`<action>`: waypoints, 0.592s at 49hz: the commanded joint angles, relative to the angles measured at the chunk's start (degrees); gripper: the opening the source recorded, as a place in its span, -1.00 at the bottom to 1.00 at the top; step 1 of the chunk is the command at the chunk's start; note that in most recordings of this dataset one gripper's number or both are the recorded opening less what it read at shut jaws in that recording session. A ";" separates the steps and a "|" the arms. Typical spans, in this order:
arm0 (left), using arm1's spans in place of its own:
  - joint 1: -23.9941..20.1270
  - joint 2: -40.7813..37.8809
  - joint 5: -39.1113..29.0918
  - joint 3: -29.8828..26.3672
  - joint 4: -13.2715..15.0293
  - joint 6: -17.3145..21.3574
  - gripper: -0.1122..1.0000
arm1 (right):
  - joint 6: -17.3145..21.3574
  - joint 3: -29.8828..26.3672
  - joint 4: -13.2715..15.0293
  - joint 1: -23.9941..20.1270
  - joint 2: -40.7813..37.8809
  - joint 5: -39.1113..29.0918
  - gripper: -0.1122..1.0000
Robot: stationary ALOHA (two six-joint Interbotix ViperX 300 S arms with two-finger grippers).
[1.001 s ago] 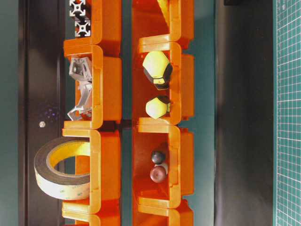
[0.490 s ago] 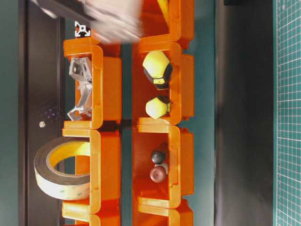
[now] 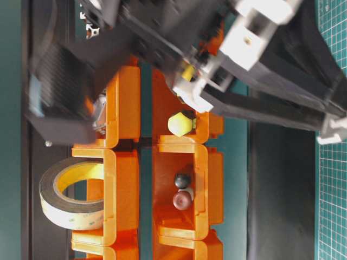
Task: Pick corner brachets from container rack with right arm.
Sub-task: 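Lift the held brackets out and carry them over the green mat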
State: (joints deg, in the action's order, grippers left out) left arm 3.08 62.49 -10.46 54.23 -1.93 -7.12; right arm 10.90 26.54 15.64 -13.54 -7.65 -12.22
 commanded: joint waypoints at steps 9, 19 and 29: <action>0.09 -0.62 0.18 -0.44 -0.26 0.00 -0.80 | 0.62 -2.55 0.00 0.62 0.53 -1.76 -0.29; 0.09 -1.32 0.18 -0.26 -0.26 -0.09 -0.80 | 0.62 -2.46 0.00 0.79 0.44 -1.93 -0.29; 0.18 -1.41 0.53 -0.26 -0.26 -0.09 -0.80 | 0.62 -2.46 0.00 0.97 0.44 -1.67 -0.03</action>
State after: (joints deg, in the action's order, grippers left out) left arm 3.16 61.61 -10.55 54.67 -2.02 -7.12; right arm 11.43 25.49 15.64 -12.74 -7.91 -13.97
